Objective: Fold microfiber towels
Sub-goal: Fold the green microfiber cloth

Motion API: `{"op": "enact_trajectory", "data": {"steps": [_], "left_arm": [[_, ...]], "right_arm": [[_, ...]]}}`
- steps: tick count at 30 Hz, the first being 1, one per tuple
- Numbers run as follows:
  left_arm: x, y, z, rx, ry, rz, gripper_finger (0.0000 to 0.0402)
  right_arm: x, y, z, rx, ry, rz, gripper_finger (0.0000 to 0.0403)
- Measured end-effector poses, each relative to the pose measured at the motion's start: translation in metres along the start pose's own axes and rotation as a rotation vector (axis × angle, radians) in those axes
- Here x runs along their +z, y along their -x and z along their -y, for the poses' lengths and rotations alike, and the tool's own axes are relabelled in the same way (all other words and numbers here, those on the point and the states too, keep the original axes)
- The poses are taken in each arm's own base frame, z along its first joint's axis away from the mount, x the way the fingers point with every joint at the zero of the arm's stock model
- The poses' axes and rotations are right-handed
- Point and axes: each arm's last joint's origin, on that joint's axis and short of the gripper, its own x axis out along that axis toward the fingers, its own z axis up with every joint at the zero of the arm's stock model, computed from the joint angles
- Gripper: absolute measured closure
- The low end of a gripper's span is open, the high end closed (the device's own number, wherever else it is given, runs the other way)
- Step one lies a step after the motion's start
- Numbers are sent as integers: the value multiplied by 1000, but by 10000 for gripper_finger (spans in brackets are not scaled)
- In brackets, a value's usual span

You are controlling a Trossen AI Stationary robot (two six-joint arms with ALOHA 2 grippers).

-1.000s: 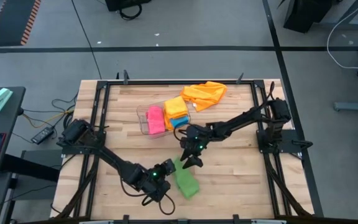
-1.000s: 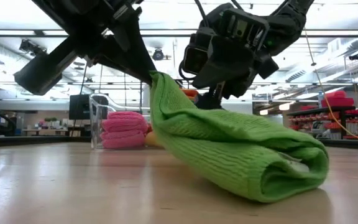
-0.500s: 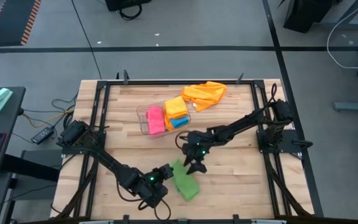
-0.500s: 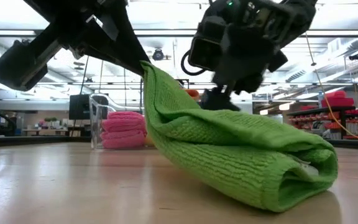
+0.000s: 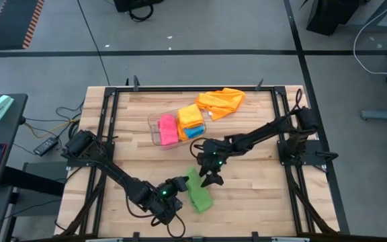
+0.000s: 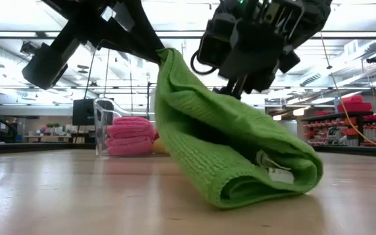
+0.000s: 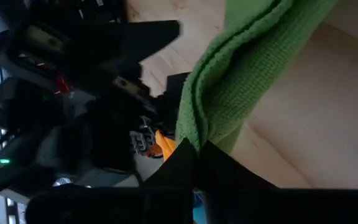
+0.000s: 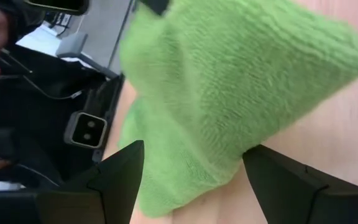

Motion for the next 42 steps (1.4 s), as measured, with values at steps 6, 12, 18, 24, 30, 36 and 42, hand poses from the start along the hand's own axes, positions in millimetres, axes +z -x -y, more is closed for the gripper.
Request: {"op": "enact_trajectory", "data": {"steps": [6,12,18,24,30,36,42], "left_arm": [[-2,2,5,-44,-22,7,384],[-2,6,11,-107,-7,44,383],[-2,6,14,-157,3,68,382],[-9,3,20,-280,107,65,385],[-12,3,33,-420,238,80,374],[-6,12,42,-603,406,134,376],[6,25,42,-627,556,199,329]], "right_arm": [[1,12,-40,-101,128,38,122],[-10,4,-75,-259,299,102,122],[-18,-8,-69,-305,240,77,122],[-20,-11,-75,-298,206,96,122],[-36,-26,-82,-355,234,68,122],[-50,-24,-85,-398,173,-45,122],[-56,-21,-93,-403,157,-79,122]]}}
